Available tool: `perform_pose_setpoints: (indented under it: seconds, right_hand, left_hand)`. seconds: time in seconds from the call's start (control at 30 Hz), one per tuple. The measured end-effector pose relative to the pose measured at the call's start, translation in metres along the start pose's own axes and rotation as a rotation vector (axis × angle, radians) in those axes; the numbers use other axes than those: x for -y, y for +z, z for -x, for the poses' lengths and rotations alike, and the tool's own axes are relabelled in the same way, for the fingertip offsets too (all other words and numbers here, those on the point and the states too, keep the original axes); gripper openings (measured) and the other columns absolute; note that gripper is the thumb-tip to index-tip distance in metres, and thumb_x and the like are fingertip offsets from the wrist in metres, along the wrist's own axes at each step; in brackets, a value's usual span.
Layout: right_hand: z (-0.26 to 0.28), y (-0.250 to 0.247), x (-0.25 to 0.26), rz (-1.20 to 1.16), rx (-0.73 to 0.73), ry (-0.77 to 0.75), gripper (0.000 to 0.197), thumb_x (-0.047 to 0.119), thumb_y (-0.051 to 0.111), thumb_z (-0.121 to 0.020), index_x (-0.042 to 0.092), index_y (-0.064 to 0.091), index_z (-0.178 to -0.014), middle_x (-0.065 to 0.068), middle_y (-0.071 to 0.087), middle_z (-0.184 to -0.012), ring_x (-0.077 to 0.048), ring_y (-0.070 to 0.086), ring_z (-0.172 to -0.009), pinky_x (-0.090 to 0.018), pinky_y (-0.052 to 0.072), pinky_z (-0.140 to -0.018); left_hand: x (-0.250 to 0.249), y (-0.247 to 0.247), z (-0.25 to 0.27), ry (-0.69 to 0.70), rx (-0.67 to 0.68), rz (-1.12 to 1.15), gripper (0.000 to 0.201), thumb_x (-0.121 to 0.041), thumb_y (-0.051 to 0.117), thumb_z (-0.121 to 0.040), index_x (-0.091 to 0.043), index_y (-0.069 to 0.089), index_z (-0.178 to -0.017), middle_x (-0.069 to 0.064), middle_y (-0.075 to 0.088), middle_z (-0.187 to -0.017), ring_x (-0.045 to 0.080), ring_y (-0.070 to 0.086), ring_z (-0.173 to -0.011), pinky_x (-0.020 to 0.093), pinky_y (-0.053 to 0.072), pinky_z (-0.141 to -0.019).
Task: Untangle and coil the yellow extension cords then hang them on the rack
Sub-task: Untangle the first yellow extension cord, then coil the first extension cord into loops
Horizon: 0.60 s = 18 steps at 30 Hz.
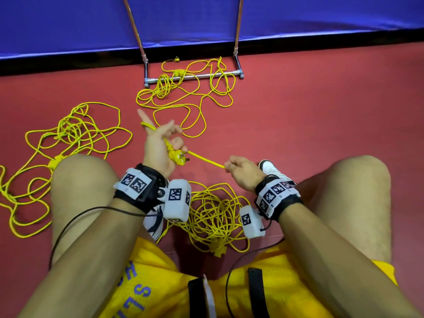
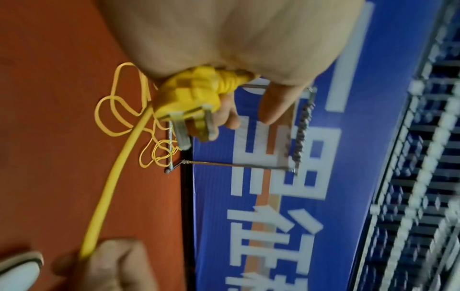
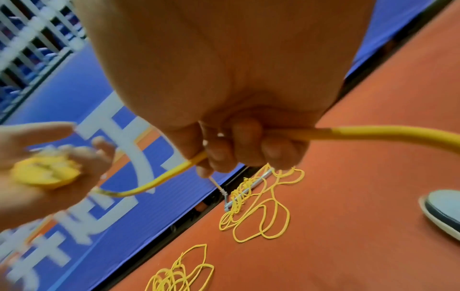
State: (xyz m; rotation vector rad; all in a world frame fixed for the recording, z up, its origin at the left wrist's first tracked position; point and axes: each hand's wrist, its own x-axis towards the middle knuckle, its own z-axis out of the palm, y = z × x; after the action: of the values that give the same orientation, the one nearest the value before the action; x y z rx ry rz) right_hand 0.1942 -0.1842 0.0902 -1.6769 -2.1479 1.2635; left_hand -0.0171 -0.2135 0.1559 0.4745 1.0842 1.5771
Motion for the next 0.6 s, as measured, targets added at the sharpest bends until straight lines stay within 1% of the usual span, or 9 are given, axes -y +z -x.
perform_pose_setpoints:
  seconds: [0.1, 0.17, 0.23, 0.33, 0.4, 0.43, 0.5, 0.53, 0.6]
  right_hand:
    - [0.014, 0.004, 0.017, 0.031, -0.01, -0.179, 0.022, 0.03, 0.05, -0.1, 0.019, 0.06, -0.084, 0.004, 0.052, -0.063, -0.025, 0.053, -0.071, -0.037, 0.043, -0.07]
    - [0.02, 0.006, 0.026, 0.021, -0.009, -0.262, 0.02, 0.03, 0.052, -0.095, 0.017, 0.062, -0.083, 0.006, 0.05, -0.058, -0.019, 0.05, -0.063, -0.034, 0.041, -0.065]
    - [0.026, 0.007, 0.033, -0.01, 0.007, -0.313, 0.013, 0.025, 0.052, -0.085, 0.021, 0.06, -0.076, 0.007, 0.05, -0.055, -0.011, 0.046, -0.056, -0.029, 0.039, -0.06]
    - [0.034, 0.006, 0.04, -0.001, 0.0, -0.385, 0.007, 0.023, 0.05, -0.074, 0.028, 0.056, -0.072, 0.007, 0.049, -0.053, -0.006, 0.044, -0.053, -0.021, 0.034, -0.058]
    - [0.038, 0.005, 0.043, -0.012, -0.013, -0.433, 0.008, 0.018, 0.056, -0.077, 0.025, 0.059, -0.076, 0.008, 0.05, -0.054, -0.005, 0.044, -0.054, -0.022, 0.032, -0.059]
    - [0.038, 0.005, 0.045, -0.027, -0.025, -0.453, 0.008, 0.016, 0.06, -0.081, 0.023, 0.062, -0.078, 0.011, 0.051, -0.054, -0.005, 0.044, -0.054, -0.021, 0.032, -0.059]
    - [0.039, 0.004, 0.045, -0.069, -0.059, -0.468, 0.007, 0.018, 0.068, -0.086, 0.021, 0.065, -0.081, 0.015, 0.053, -0.056, -0.005, 0.046, -0.054, -0.019, 0.034, -0.059]
    - [0.039, 0.003, 0.044, -0.088, -0.09, -0.47, 0.01, 0.023, 0.071, -0.086, 0.021, 0.064, -0.079, 0.015, 0.054, -0.057, -0.007, 0.047, -0.055, -0.02, 0.036, -0.059]
    - [0.036, -0.001, 0.041, -0.088, -0.193, -0.432, 0.027, 0.039, 0.08, -0.078, 0.02, 0.061, -0.072, 0.009, 0.055, -0.056, -0.011, 0.046, -0.055, -0.029, 0.04, -0.059]
  left_hand:
    - [0.009, -0.001, -0.003, 0.221, -0.039, -0.325, 0.095, 0.004, 0.04, -0.095, -0.042, -0.02, -0.152, 0.001, 0.055, -0.079, 0.01, 0.037, -0.041, 0.023, 0.042, -0.041]
    - [0.014, -0.002, -0.004, 0.336, -0.047, -0.542, 0.092, 0.0, 0.039, -0.094, -0.038, -0.021, -0.152, -0.002, 0.057, -0.08, 0.011, 0.037, -0.042, 0.026, 0.045, -0.043]
    - [0.019, -0.001, 0.0, 0.413, 0.008, -0.731, 0.087, -0.008, 0.042, -0.097, -0.044, -0.018, -0.15, -0.005, 0.06, -0.08, 0.009, 0.043, -0.046, 0.035, 0.05, -0.051]
    - [0.029, -0.006, 0.001, 0.373, 0.174, -0.953, 0.08, -0.014, 0.045, -0.101, -0.049, -0.008, -0.15, -0.001, 0.06, -0.069, 0.009, 0.051, -0.047, 0.032, 0.047, -0.055]
    - [0.033, -0.009, 0.001, 0.284, 0.254, -1.081, 0.072, -0.022, 0.048, -0.102, -0.053, 0.006, -0.152, 0.001, 0.06, -0.063, 0.016, 0.058, -0.049, 0.031, 0.048, -0.055]
    - [0.035, -0.01, 0.003, 0.278, 0.298, -1.157, 0.063, -0.029, 0.049, -0.101, -0.051, 0.016, -0.15, 0.001, 0.063, -0.065, 0.017, 0.063, -0.055, 0.033, 0.051, -0.06]
    - [0.035, -0.005, 0.008, 0.233, 0.344, -1.277, 0.034, -0.043, 0.047, -0.101, -0.036, 0.049, -0.134, 0.002, 0.07, -0.074, 0.019, 0.069, -0.068, 0.037, 0.055, -0.072]
    - [0.033, -0.001, 0.013, 0.171, 0.344, -1.278, 0.03, -0.048, 0.044, -0.102, -0.025, 0.061, -0.113, 0.003, 0.069, -0.067, 0.021, 0.068, -0.061, 0.036, 0.055, -0.066]
    - [0.034, 0.004, 0.018, 0.06, 0.345, -1.215, 0.049, -0.053, 0.039, -0.102, -0.016, 0.058, -0.077, 0.002, 0.055, -0.044, 0.023, 0.056, -0.039, 0.03, 0.046, -0.049]
